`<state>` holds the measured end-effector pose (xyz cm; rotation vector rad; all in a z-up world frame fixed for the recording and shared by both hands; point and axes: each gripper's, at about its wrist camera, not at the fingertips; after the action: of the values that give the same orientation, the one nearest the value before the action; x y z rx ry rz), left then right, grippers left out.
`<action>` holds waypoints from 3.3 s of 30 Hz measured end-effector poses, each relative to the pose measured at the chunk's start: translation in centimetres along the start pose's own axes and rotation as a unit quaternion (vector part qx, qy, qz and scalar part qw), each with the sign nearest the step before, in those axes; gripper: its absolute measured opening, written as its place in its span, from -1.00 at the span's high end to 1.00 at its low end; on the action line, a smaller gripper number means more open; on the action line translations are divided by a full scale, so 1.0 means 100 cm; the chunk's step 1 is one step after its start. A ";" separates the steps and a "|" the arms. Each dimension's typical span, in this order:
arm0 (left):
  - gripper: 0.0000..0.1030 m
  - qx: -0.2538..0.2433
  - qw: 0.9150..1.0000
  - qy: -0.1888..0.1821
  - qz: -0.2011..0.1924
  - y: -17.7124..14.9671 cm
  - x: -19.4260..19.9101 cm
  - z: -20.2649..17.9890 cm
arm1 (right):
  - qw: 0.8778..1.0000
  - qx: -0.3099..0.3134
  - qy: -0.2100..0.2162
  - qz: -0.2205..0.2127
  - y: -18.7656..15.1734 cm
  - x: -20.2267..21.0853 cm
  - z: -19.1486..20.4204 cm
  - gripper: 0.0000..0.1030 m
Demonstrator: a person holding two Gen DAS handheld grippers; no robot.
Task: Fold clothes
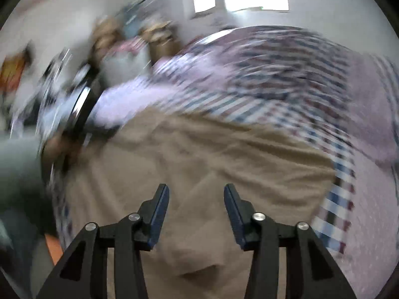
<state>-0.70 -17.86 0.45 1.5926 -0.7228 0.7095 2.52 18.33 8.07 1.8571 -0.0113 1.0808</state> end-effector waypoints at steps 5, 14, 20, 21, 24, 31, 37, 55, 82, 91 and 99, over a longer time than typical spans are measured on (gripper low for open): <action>0.93 0.007 1.000 -0.002 0.000 0.000 -0.004 0.001 | 0.994 0.085 0.007 0.069 -0.024 -0.020 0.037 0.21; 0.93 0.008 1.000 0.005 0.000 -0.001 -0.010 0.000 | 0.994 -0.037 -0.068 0.077 -0.032 -0.032 -0.026 0.90; 0.91 0.009 1.000 0.002 0.000 -0.001 -0.011 0.002 | 0.954 -0.269 -0.127 0.049 -0.032 -0.033 -0.118 0.87; 0.91 0.011 1.000 0.001 -0.001 -0.002 -0.010 0.002 | 0.946 -0.296 -0.123 0.056 -0.038 -0.037 -0.128 0.87; 0.91 0.014 1.000 -0.004 -0.001 -0.002 -0.010 0.004 | 0.927 -0.354 -0.103 0.071 -0.051 -0.044 -0.148 0.86; 0.74 0.073 0.996 -0.059 -0.004 0.006 -0.006 0.023 | 0.941 -0.330 -0.052 0.062 -0.045 -0.049 -0.132 0.19; 0.03 0.144 0.978 -0.149 -0.037 0.023 0.007 0.056 | 0.946 -0.315 -0.044 0.067 -0.045 -0.052 -0.123 0.17; 0.23 0.172 0.961 -0.215 0.012 0.092 -0.067 0.079 | 0.950 -0.301 0.008 0.086 -0.060 -0.053 -0.135 0.16; 0.85 0.172 0.955 -0.231 -0.070 0.085 -0.070 0.092 | 0.945 -0.309 -0.031 0.100 -0.049 -0.062 -0.135 0.25; 0.85 0.170 0.956 -0.230 -0.071 0.085 -0.069 0.091 | 0.958 -0.246 -0.071 0.132 -0.039 -0.081 -0.113 0.97; 0.85 0.168 0.952 -0.238 -0.092 0.086 -0.062 0.093 | 0.945 -0.279 -0.165 0.036 -0.014 -0.041 -0.137 0.99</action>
<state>-10.84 -27.66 -0.25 2.1522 -0.8123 0.3177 -8.48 27.37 6.39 1.4973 -0.5324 0.7027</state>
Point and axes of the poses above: each gripper's, at about its wrist camera, not at the fingertips, and x roughly against the way its jaws point, z to its left, y to its top, and after that the axes turned 14 degrees about -y, right-handed
